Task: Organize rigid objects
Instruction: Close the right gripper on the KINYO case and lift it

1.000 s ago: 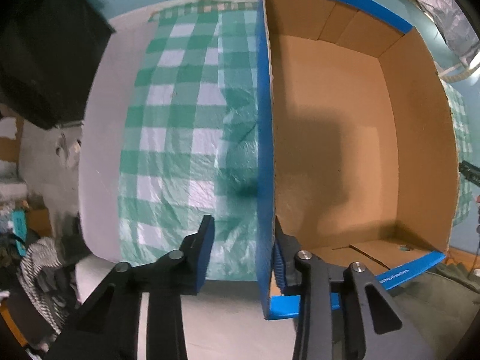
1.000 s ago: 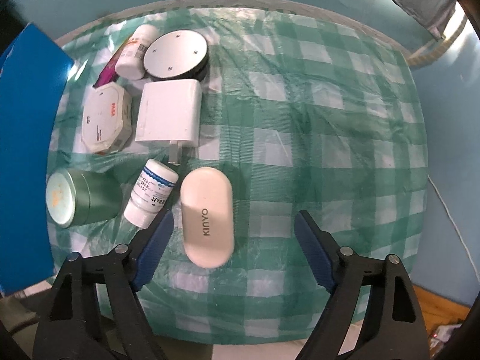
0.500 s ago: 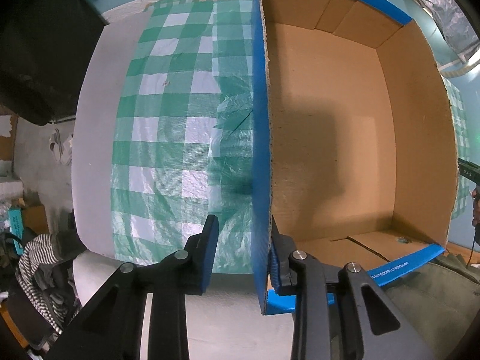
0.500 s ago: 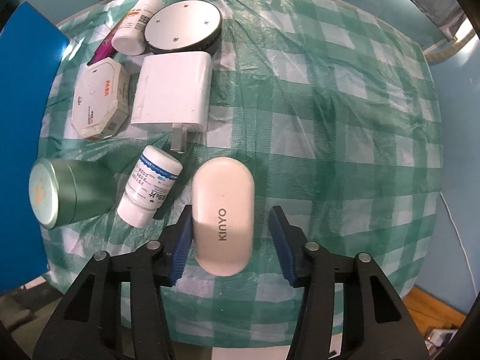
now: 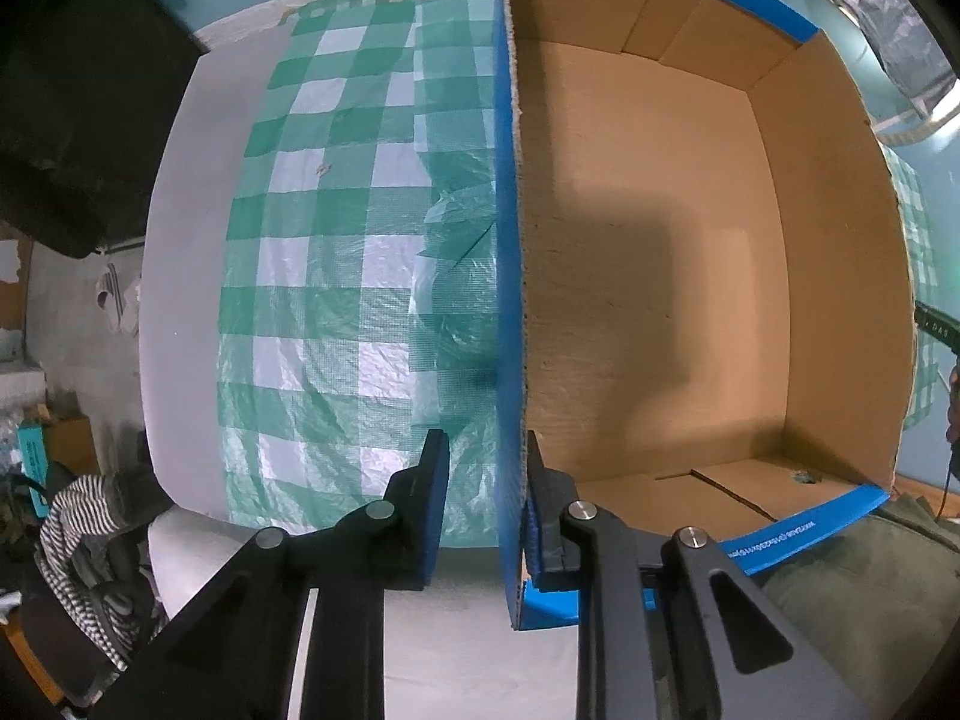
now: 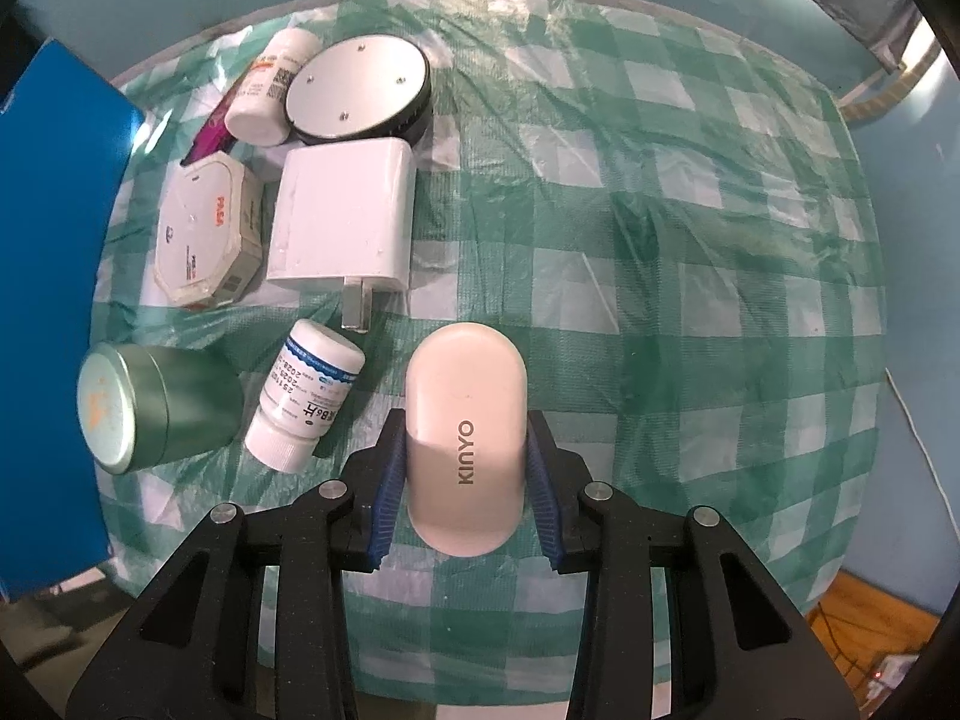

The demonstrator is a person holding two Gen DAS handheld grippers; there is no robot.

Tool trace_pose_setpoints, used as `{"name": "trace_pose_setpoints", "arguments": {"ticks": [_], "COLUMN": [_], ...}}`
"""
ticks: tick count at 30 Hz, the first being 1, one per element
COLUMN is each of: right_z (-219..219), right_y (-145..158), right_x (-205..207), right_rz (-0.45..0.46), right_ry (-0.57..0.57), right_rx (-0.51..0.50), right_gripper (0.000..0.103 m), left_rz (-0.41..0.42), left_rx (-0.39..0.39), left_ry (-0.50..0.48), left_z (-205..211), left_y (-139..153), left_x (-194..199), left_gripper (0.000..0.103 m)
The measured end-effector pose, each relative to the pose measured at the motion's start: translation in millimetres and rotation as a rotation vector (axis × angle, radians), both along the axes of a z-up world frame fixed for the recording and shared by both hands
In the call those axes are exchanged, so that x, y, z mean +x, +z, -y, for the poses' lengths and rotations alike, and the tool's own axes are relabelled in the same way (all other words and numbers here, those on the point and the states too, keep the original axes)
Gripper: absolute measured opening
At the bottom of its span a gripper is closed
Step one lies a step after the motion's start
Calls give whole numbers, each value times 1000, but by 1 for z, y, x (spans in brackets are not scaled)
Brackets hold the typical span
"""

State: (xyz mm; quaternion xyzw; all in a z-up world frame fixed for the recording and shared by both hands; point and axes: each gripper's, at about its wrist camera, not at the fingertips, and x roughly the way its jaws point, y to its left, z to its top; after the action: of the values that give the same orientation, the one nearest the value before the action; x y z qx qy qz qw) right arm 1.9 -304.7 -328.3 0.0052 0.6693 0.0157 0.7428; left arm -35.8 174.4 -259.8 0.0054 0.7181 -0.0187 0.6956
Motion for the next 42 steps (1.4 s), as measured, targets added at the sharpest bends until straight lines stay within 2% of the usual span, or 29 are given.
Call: {"name": "trace_pose_setpoints", "arguments": {"ticks": [11, 19, 30, 37, 42], "right_z": [-14, -57, -115, -147, -170], "right_y": [53, 82, 132, 151, 160], "right_x": [-3, 12, 56, 74, 82], "right_rz": [101, 168, 297, 349, 372], "right_ry": [0, 63, 147, 218, 264], "right_rx": [1, 14, 67, 92, 109], "right_gripper": [37, 37, 37, 37, 37], "left_rz": [-6, -4, -2, 1, 7], "left_rx": [-10, -12, -14, -12, -13], "left_ry": [-1, 3, -1, -8, -14], "left_z": [-2, -5, -4, -2, 2], "left_y": [0, -1, -2, 0, 1], "left_x": [-1, -2, -4, -5, -5], "left_gripper": [21, 21, 21, 21, 15]}}
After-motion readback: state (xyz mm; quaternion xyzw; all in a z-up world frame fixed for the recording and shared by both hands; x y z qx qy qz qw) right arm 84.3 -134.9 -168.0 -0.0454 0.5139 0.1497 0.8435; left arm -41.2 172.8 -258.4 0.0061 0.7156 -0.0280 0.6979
